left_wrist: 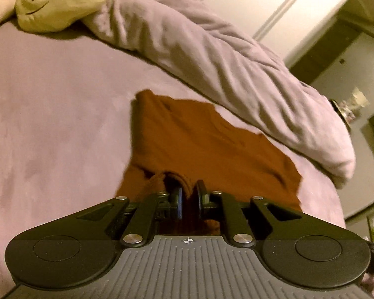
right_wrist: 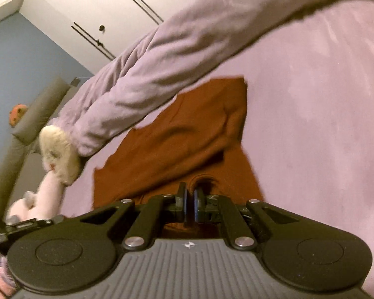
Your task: Fold small clothes
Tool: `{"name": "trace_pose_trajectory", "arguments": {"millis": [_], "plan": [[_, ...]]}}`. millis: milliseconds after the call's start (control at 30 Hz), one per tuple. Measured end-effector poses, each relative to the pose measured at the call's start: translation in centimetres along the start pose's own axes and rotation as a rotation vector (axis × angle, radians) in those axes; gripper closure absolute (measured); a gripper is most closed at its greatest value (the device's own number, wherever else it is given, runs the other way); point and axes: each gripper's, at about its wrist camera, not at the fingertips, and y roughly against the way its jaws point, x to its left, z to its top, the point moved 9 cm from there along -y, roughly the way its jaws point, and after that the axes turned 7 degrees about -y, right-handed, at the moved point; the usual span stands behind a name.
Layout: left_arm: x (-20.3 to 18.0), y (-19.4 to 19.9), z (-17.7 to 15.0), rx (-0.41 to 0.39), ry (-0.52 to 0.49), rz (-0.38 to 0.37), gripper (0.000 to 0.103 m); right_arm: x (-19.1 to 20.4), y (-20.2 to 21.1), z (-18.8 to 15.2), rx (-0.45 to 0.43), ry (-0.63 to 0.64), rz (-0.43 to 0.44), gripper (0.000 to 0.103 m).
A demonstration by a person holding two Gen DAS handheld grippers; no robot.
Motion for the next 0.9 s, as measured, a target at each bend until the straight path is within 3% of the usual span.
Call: {"name": "trace_pose_trajectory", "arguments": {"millis": [167,433,567,600,667,733,800,900], "plan": [[1.2,-3.5,0.6,0.012,-0.042,0.098,0.09,0.2,-3.8,2.7,-0.047,0.066,-0.072,0.099],[2.2,-6.2,0.1,0.036,-0.1,0.159,0.089,0.1,-7.8,2.9,-0.051,0.221,-0.172,0.099],[2.6,-5.7,-0.1,0.011,-0.116,0.181,0.08,-0.1,-7.8,2.6,-0.053,0.249,-0.171,0.098],[2.6,-5.2,0.0,-0.001,-0.127,0.183,0.07,0.1,-7.2,2.8,-0.074,0.26,-0.169,0.097],[2.7,-4.0,0.1,-0.037,-0.179,0.218,0.057,0.5,-5.7,3.2,-0.14,0.291,-0.168,0.079],[2.7,-2.9,0.0,-0.055,-0.244,0.217,0.052,0.7,-4.0,3.5,-0.205,0.34,-0.182,0.066],[2.7,-2.2,-0.3,-0.057,-0.274,0.168,0.051,0.8,-3.0,3.4,-0.222,0.402,-0.184,0.062],[2.9,-2.1,-1.0,-0.039,-0.27,0.097,0.05,0.7,-3.0,2.6,-0.168,0.457,-0.157,0.055]]}}
